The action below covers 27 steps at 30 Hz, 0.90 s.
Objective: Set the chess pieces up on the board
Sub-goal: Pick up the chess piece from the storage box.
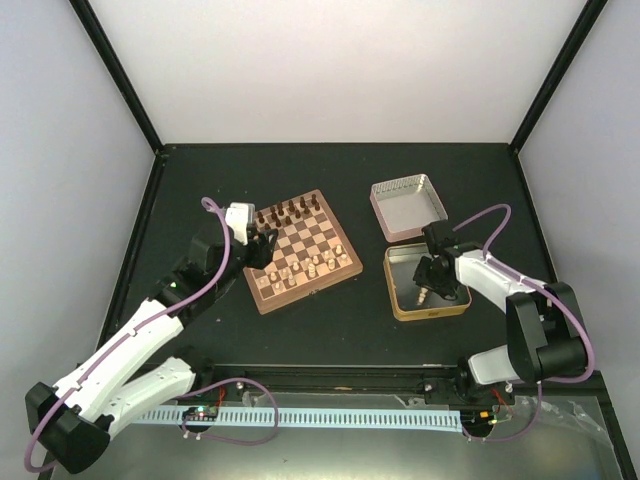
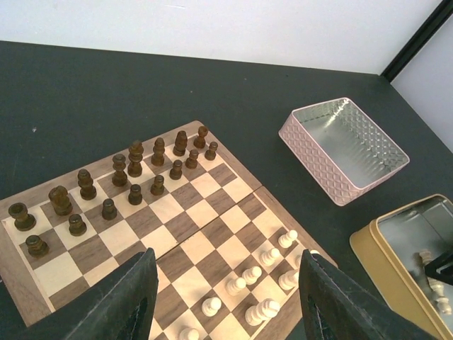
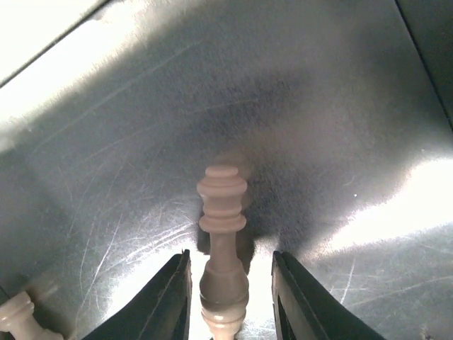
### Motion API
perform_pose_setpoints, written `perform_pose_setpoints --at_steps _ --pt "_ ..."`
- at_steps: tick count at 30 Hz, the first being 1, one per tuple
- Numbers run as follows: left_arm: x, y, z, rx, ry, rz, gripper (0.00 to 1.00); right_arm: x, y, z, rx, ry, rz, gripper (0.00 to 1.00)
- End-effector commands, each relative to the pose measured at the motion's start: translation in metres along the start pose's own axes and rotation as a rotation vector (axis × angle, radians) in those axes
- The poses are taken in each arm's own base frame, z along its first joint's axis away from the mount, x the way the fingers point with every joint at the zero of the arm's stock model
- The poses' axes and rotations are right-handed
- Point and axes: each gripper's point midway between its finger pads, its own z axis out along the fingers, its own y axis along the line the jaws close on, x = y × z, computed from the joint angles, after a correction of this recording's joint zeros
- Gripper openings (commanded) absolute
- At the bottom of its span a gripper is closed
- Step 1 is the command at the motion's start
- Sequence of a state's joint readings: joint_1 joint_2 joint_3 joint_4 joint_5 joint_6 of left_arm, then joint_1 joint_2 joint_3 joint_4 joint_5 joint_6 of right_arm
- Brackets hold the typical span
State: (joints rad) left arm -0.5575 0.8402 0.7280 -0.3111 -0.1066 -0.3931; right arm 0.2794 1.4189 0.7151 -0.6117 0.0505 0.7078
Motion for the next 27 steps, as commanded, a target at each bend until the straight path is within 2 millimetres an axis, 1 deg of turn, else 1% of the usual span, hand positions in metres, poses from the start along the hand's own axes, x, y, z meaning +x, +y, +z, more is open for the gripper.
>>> perform_pose_setpoints --at_steps 1,7,11,14,17,21,24,27 --pt "-0.005 -0.002 0.002 0.009 -0.020 0.001 0.57 0.008 -0.005 0.000 0.025 0.013 -0.034 0.33" --pt "-0.004 -0.002 0.002 0.008 -0.017 0.002 0.57 0.014 -0.001 0.008 0.020 0.048 -0.045 0.28" --pt "-0.004 -0.002 0.002 0.009 -0.015 0.000 0.57 0.013 0.001 0.008 0.019 0.042 -0.041 0.16" --pt "-0.003 -0.004 0.003 0.023 -0.012 -0.001 0.57 0.003 0.006 0.002 -0.001 -0.005 -0.027 0.12" --pt "-0.004 -0.012 0.004 0.063 -0.007 0.000 0.59 -0.014 0.019 -0.017 -0.084 -0.109 -0.002 0.12" --pt "-0.002 -0.028 0.005 0.155 0.008 0.002 0.61 -0.037 0.033 -0.054 -0.203 -0.257 0.039 0.12" --pt "-0.001 -0.049 0.005 0.269 0.027 0.022 0.63 -0.045 0.041 -0.077 -0.277 -0.319 0.068 0.12" --pt "0.003 -0.072 0.007 0.395 0.062 0.012 0.63 -0.046 0.049 -0.096 -0.367 -0.340 0.122 0.12"
